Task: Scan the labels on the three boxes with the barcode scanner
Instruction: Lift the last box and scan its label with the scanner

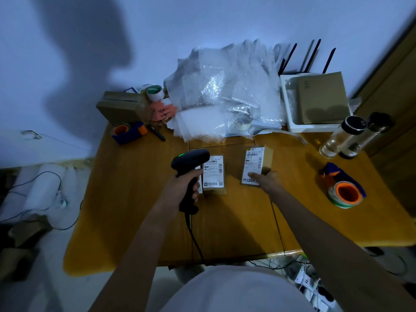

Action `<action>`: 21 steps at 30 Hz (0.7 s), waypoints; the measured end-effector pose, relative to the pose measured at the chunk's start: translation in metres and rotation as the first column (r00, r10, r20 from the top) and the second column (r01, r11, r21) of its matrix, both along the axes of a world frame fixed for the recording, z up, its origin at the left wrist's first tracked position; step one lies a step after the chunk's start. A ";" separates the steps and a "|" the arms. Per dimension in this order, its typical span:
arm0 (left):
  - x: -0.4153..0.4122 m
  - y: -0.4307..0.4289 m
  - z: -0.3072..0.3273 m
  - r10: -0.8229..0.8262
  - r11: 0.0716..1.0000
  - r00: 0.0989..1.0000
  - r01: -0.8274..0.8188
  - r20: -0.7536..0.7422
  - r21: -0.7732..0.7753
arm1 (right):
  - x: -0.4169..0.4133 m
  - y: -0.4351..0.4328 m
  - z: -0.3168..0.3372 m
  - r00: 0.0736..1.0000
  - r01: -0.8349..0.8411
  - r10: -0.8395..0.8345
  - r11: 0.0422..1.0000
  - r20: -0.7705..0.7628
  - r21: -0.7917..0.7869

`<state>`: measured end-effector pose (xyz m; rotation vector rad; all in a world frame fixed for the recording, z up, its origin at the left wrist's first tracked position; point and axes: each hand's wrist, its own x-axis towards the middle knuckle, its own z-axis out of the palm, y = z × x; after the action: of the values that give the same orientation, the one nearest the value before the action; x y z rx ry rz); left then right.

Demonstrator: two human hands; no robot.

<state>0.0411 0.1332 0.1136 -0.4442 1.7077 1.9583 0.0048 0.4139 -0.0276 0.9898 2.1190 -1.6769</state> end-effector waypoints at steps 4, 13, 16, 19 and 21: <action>-0.002 -0.001 0.010 -0.010 1.000 1.000 0.010 -0.029 0.010 | -0.002 0.002 0.017 0.998 -0.021 0.022 0.999 -0.055 0.027; -0.006 0.003 0.038 -0.029 0.999 0.994 0.032 -0.104 0.026 | -0.003 -0.009 0.061 0.962 -0.085 0.071 0.996 -0.263 -0.040; -0.009 0.003 0.043 -0.051 0.999 0.987 0.052 -0.155 -0.001 | -0.003 -0.015 0.068 0.944 -0.108 0.071 0.989 -0.322 -0.098; -0.010 -0.001 0.041 -0.085 0.996 0.978 0.082 -0.189 -0.025 | 0.004 -0.027 0.083 0.936 -0.115 0.061 0.984 -0.348 -0.135; -0.010 -0.002 0.041 -0.095 0.995 0.976 0.091 -0.193 -0.030 | 0.007 -0.032 0.087 0.932 -0.124 0.055 0.978 -0.359 -0.171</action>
<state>0.0315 0.1310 0.1543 -0.1802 1.8351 1.9717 0.0119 0.3824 0.0596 0.5584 2.1164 -2.0918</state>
